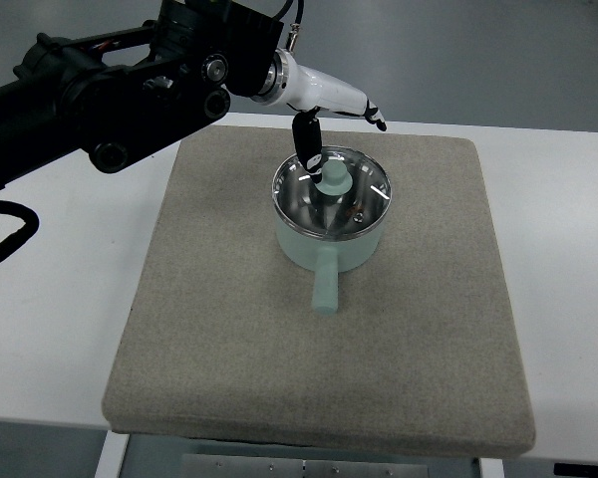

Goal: Place lid left of pot with left hand
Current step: 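Reach the left hand over the pot and lower it to the lid knob, then close the left hand fingers around the mint-green lid knob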

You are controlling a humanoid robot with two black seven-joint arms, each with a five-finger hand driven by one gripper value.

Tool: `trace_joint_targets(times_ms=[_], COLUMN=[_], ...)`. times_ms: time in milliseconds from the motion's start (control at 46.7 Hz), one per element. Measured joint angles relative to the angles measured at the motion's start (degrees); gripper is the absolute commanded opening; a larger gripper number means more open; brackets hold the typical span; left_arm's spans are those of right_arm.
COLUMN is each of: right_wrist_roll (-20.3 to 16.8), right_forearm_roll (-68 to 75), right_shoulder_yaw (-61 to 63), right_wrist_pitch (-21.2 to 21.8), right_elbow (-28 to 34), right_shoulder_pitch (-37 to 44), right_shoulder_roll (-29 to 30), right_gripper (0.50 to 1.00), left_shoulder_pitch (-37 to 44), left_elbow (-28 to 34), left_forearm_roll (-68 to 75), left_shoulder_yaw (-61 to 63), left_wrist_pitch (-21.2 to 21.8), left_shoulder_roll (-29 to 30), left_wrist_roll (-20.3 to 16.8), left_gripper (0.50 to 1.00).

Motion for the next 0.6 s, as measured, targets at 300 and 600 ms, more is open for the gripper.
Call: trace_joint_targets(times_ms=[300,600], right_wrist_roll=[0.0,0.0], right_forearm_roll=[0.0,0.0], right_shoulder_yaw=[0.0,0.0], right_wrist_pitch=[0.0,0.0], right_elbow=[0.0,0.0], right_shoulder_pitch=[0.0,0.0], right_shoulder_roll=[0.0,0.0], right_gripper=[0.924,0.924], left_shoulder_pitch=[0.0,-0.2], left_elbow=[0.1,-0.3], left_forearm_roll=[0.0,0.2], left_shoulder_yaw=[2.4,2.5], left_wrist_pitch=[0.0,0.0], left_shoulder_roll=[-0.2,-0.2], left_wrist_roll=[0.0,-0.1], left_gripper=[0.934,0.827])
